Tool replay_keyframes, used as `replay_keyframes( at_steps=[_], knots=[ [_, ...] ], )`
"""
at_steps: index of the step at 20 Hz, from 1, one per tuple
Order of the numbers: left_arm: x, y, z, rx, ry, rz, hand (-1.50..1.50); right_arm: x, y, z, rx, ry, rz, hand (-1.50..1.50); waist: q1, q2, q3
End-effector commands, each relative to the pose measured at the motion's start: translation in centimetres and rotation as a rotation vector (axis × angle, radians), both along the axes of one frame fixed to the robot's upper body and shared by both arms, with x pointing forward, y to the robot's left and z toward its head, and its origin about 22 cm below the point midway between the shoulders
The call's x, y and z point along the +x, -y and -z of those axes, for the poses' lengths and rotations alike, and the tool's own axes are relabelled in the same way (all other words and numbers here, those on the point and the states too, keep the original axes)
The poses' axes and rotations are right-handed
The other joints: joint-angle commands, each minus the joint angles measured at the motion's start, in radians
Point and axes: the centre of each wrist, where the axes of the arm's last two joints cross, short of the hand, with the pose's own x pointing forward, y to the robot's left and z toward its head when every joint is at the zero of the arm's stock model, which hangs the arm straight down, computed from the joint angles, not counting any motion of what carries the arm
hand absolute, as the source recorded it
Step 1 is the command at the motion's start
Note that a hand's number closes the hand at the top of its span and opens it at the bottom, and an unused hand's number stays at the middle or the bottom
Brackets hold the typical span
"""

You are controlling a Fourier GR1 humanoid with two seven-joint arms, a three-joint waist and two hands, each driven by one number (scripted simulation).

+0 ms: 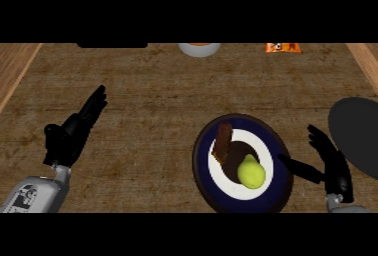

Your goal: Pick the pear from the plate and place it in the pan

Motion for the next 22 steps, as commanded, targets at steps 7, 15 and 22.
replay_keyframes(
  at_steps=[7,15,22],
  knots=[
    [-1.2,1.7,0.0,0.019,-0.014,0.040,0.00,0.0,-0.9,-5.5,-0.269,-0.368,-0.171,-1.50,0.010,-0.003,-0.002],
    [-0.9,1.1,-1.4,0.001,-0.007,0.076,0.00,4.8,-4.4,-10.1,-0.272,-0.772,-0.465,-1.50,0.048,0.005,0.000],
    [-0.7,1.0,-2.6,0.018,-0.024,0.065,0.00,7.8,-8.7,-11.9,-0.210,-0.952,-0.623,-1.50,0.028,0.000,0.002]
  ],
)
